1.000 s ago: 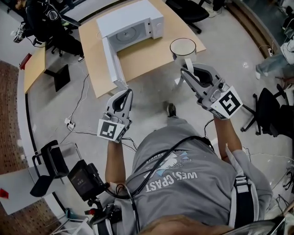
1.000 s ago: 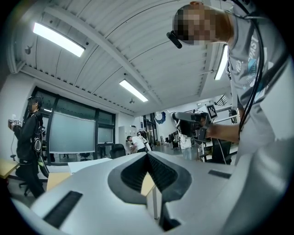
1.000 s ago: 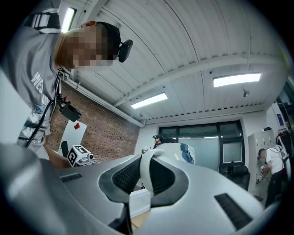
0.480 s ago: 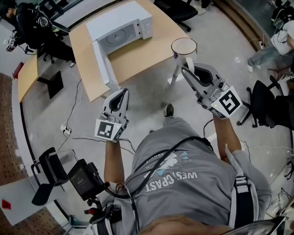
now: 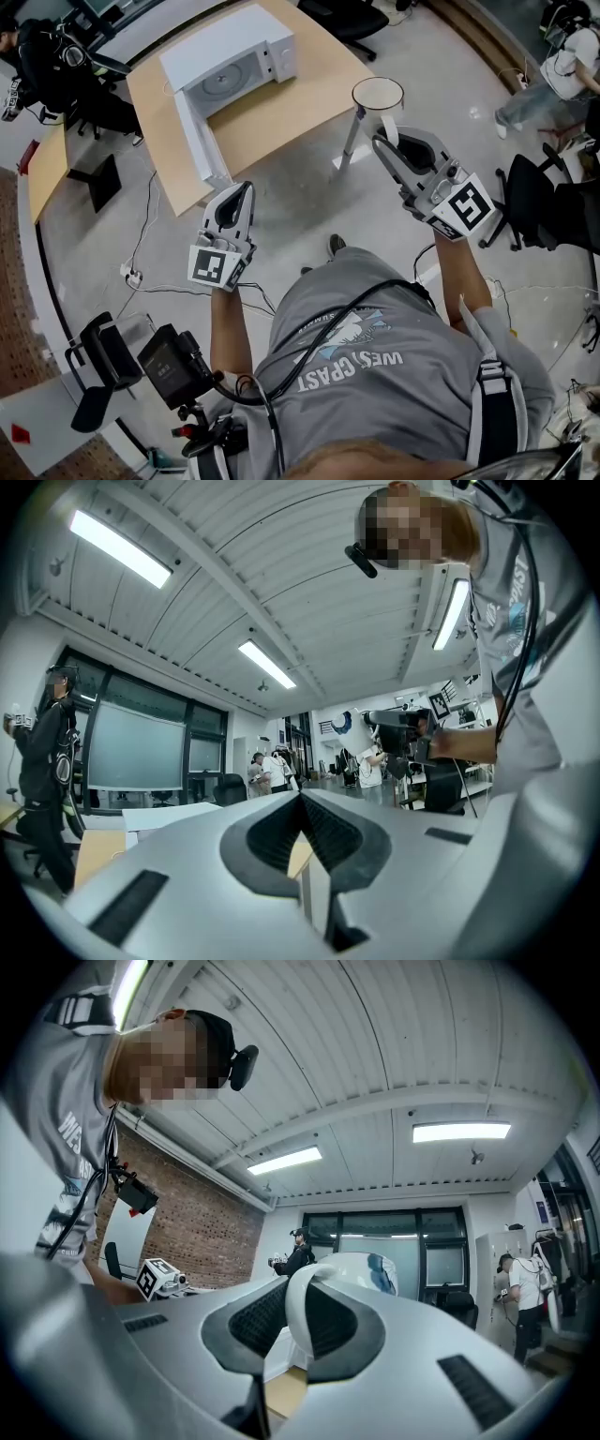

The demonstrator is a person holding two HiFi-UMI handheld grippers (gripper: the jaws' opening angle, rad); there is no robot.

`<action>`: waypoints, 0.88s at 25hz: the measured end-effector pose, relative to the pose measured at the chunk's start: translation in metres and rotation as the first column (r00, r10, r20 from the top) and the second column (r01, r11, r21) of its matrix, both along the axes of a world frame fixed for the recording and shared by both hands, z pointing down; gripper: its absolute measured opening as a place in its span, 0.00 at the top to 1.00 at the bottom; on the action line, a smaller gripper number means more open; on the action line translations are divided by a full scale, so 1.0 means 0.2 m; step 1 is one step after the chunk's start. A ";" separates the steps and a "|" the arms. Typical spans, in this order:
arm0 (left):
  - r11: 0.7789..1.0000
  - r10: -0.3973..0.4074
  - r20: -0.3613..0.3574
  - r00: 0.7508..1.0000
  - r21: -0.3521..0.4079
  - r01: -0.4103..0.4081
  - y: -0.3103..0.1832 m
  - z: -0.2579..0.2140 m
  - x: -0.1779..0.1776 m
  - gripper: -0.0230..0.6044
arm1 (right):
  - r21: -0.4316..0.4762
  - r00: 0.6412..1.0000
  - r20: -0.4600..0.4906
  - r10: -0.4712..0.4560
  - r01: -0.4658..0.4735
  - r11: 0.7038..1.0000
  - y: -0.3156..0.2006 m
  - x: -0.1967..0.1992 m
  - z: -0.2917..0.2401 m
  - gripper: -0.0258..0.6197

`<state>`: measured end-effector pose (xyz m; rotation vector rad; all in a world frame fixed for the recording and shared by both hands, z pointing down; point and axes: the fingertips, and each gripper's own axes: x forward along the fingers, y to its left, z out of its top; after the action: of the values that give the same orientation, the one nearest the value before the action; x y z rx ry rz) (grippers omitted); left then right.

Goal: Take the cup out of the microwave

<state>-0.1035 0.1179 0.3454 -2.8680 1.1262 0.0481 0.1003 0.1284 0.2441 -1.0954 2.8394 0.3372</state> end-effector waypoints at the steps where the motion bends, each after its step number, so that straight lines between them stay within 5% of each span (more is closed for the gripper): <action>1: 1.000 -0.001 -0.009 1.000 0.001 0.001 0.00 0.00 0.00 0.89 | -0.002 1.000 0.002 -0.002 0.002 1.000 -0.01 0.00 0.00 0.88; 8: 1.000 0.002 0.035 0.999 -0.012 -0.002 -0.05 0.06 0.18 0.89 | 0.006 1.000 0.024 -0.009 0.009 1.000 -0.04 0.18 -0.01 0.88; 22: 0.998 -0.042 0.108 0.993 0.046 0.038 -0.57 0.06 0.19 0.89 | -0.028 0.996 0.037 -0.084 0.085 0.996 -0.80 0.14 0.14 0.88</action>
<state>-0.0656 0.0035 0.3583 -2.7708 1.1465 -0.0834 0.1275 -0.0314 0.2720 -0.9721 2.8577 0.2681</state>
